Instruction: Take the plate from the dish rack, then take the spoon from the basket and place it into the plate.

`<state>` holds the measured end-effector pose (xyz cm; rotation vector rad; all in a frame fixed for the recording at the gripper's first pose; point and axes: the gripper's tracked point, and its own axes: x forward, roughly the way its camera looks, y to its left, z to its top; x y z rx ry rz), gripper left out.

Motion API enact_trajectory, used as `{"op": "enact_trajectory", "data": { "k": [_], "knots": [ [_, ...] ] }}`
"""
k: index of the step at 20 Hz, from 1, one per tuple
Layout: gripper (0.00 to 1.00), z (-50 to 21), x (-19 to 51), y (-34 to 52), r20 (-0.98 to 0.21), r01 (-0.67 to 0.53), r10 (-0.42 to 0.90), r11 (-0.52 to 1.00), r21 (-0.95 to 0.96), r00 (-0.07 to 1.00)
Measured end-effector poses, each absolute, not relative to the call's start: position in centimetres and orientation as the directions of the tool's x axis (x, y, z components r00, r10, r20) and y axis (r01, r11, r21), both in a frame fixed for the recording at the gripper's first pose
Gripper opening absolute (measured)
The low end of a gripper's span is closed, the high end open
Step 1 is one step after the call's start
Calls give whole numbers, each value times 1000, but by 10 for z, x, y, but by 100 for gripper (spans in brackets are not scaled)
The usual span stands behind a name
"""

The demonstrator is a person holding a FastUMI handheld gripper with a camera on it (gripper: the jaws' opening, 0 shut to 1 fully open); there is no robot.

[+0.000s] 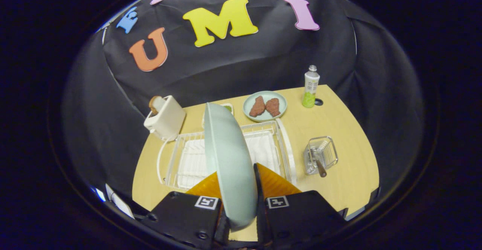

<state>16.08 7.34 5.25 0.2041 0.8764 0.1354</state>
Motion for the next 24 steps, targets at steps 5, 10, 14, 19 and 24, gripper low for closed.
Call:
{"op": "enact_trajectory", "data": {
  "k": [5, 10, 14, 19, 24],
  "knots": [
    [33, 13, 109, 74, -708, -64, 324, 927, 369, 628],
    [33, -45, 70, 73, -706, -41, 397, 885, 464, 587],
    [33, -86, 50, 84, -718, -12, 442, 855, 518, 537],
    [33, -133, 36, 96, -733, 40, 482, 823, 567, 480],
    [33, -163, 28, 99, -707, 76, 545, 765, 639, 452]
  ]
}}
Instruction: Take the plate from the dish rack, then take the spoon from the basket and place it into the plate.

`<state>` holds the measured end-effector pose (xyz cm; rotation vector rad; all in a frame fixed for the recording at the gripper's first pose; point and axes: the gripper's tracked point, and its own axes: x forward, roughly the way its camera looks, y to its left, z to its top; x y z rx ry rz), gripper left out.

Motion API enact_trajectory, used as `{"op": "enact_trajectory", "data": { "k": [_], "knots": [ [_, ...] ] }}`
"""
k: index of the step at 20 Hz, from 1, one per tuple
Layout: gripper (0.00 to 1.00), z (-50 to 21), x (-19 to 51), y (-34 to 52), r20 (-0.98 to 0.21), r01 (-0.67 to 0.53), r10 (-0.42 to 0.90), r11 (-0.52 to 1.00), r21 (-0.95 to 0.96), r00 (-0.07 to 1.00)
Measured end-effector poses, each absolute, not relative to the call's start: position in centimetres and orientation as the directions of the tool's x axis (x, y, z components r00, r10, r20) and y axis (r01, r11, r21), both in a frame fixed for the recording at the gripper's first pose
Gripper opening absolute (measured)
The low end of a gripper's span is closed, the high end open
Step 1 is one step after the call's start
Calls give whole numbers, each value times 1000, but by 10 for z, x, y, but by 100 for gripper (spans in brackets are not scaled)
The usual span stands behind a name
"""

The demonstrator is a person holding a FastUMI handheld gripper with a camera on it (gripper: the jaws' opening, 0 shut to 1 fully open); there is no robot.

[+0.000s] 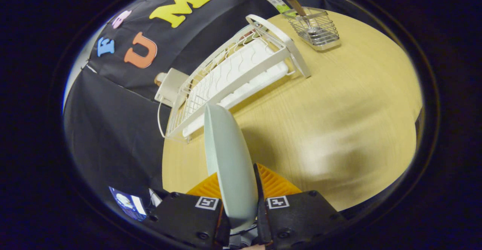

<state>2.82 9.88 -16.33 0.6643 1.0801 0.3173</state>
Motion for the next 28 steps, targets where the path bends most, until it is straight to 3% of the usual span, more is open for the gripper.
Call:
{"op": "enact_trajectory", "data": {
  "k": [3, 10, 12, 16, 19, 21, 24, 25, 26, 28],
  "knots": [
    [35, -177, 33, 91, -709, 114, 551, 749, 653, 441],
    [65, -180, 42, 64, -723, 119, 503, 777, 618, 475],
    [77, -176, 41, 50, -730, 100, 466, 806, 583, 500],
    [82, -165, 41, 30, -704, 66, 435, 825, 562, 561],
    [83, -148, 44, 7, -656, -30, 359, 889, 457, 663],
    [84, -126, 53, -17, -584, -69, 263, 940, 333, 768],
    [87, -83, 69, -51, -364, -56, 94, 992, 115, 927],
    [89, -72, 73, -59, -292, -24, 42, 997, 67, 955],
    [99, -59, 78, -65, -218, -3, 13, 999, 45, 976],
    [100, -47, 91, -72, -126, 37, -36, 999, 10, 991]
  ]
}}
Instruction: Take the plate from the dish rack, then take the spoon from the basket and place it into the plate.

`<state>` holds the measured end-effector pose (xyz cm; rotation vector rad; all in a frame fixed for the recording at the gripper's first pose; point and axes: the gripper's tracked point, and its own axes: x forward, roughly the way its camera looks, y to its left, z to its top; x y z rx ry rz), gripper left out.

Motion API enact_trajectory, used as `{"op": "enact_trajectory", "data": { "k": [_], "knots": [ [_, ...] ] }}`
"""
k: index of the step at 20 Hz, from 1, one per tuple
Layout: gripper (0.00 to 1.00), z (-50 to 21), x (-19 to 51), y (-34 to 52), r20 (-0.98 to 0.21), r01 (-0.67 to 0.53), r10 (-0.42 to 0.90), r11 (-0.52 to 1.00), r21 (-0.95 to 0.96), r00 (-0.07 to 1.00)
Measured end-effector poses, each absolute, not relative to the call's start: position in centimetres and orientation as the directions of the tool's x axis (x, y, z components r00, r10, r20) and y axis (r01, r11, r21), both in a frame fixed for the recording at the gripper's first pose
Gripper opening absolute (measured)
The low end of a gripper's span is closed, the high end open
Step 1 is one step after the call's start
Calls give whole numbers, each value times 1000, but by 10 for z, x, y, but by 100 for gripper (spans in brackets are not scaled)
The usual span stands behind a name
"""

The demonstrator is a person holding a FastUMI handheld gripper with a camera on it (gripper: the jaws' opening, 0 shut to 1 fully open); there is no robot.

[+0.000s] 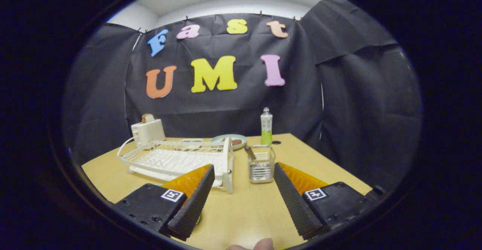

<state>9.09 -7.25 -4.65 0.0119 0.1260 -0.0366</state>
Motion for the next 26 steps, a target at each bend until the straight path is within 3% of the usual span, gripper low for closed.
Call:
{"op": "enact_trajectory", "data": {
  "k": [3, 14, 19, 26],
  "knots": [
    [100, -49, 122, -72, -80, 36, -37, 999, -22, 996],
    [96, -89, 229, -91, -208, 59, -66, 997, -39, 976],
    [72, -83, 245, -93, -200, 64, -69, 997, -35, 977],
    [24, -83, 244, -94, -216, 64, -73, 997, -48, 974]
  ]
}}
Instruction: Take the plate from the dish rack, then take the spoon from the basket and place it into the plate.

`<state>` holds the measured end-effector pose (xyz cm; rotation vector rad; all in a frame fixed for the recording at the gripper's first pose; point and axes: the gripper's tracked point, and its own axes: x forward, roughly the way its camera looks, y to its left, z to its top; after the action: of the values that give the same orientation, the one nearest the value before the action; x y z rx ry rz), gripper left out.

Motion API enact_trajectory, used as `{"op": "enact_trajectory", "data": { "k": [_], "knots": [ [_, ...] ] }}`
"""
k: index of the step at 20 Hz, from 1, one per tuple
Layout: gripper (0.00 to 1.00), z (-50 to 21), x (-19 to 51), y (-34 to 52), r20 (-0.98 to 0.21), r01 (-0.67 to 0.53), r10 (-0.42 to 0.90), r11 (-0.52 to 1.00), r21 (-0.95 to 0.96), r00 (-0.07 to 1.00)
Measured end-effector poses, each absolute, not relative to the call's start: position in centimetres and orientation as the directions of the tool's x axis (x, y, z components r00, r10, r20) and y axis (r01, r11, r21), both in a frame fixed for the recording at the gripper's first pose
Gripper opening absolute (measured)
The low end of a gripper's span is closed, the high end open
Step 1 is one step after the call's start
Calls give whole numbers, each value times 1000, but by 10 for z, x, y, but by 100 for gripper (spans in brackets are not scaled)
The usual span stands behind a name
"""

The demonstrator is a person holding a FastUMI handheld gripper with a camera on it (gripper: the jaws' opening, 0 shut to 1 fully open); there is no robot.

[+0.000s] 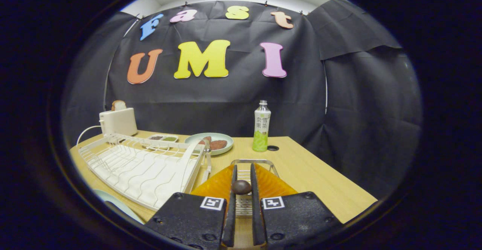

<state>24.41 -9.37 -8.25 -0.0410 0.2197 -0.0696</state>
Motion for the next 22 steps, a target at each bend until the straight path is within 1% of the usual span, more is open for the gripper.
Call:
{"op": "enact_trajectory", "data": {
  "k": [6, 9, 12, 15, 17, 19, 22],
  "knots": [
    [14, -45, 241, -92, -166, 64, -79, 993, -97, 983],
    [12, -12, 237, -90, -116, 67, -81, 990, -121, 990],
    [11, 31, 220, -76, -67, 39, -48, 991, -129, 997],
    [11, 76, 185, -43, -24, -46, 43, 990, -132, 999],
    [11, 105, 154, -9, -9, -138, 139, 979, -146, 990],
    [11, 118, 124, 30, -23, -243, 242, 960, -143, 970],
    [11, 125, 87, 73, -50, -362, 358, 923, -128, 932]
  ]
}}
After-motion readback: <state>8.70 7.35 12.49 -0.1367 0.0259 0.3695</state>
